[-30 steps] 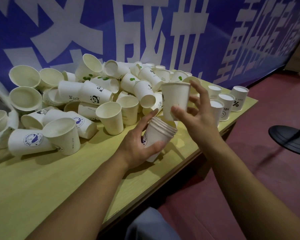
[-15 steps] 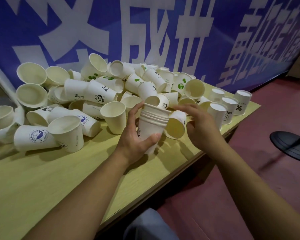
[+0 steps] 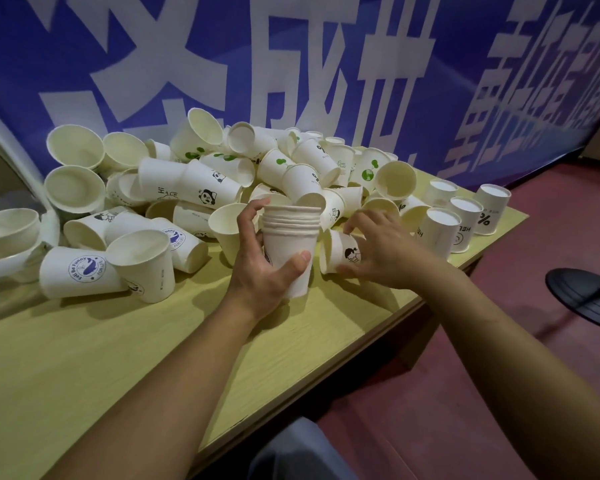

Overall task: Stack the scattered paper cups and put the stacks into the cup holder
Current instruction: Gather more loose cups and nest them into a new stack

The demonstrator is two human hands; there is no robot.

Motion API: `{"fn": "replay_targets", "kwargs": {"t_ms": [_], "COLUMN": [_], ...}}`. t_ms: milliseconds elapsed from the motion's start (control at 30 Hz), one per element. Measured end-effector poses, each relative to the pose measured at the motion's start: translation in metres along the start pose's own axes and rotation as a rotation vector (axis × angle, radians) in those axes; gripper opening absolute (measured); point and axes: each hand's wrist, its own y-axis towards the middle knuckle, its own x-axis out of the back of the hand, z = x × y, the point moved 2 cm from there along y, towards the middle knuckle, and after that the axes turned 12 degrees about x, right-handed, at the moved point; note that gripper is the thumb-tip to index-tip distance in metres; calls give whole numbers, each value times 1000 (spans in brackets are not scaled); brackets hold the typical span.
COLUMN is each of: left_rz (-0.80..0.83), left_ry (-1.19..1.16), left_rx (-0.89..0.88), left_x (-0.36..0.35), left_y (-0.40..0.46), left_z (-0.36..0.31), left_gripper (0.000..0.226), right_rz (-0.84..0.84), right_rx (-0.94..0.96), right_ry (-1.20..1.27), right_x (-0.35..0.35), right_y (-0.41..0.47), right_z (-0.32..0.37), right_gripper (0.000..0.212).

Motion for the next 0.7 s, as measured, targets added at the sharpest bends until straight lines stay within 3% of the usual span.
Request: {"fn": "replay_targets", "kwargs": {"t_ms": [233, 400, 533, 700], "left_rz": [13, 34, 157, 242], "left_ry": [32, 33, 128, 213], "left_rx": [0, -27, -14, -18], "left_x": [3, -4, -10, -14], "left_y": [0, -6, -10, -12], "left_z": [2, -1, -3, -5], "left_gripper": [75, 82, 94, 98], "right_rz": [-82, -442, -710, -701], "right_rx": [-74, -161, -173, -35], "right_ry": [221, 555, 812, 885], "right_x": [-2, 9, 34, 38], "right_y": [-7, -16, -11, -3], "right_z": [-3, -7, 4, 40], "right_gripper": [67, 54, 52, 47]}}
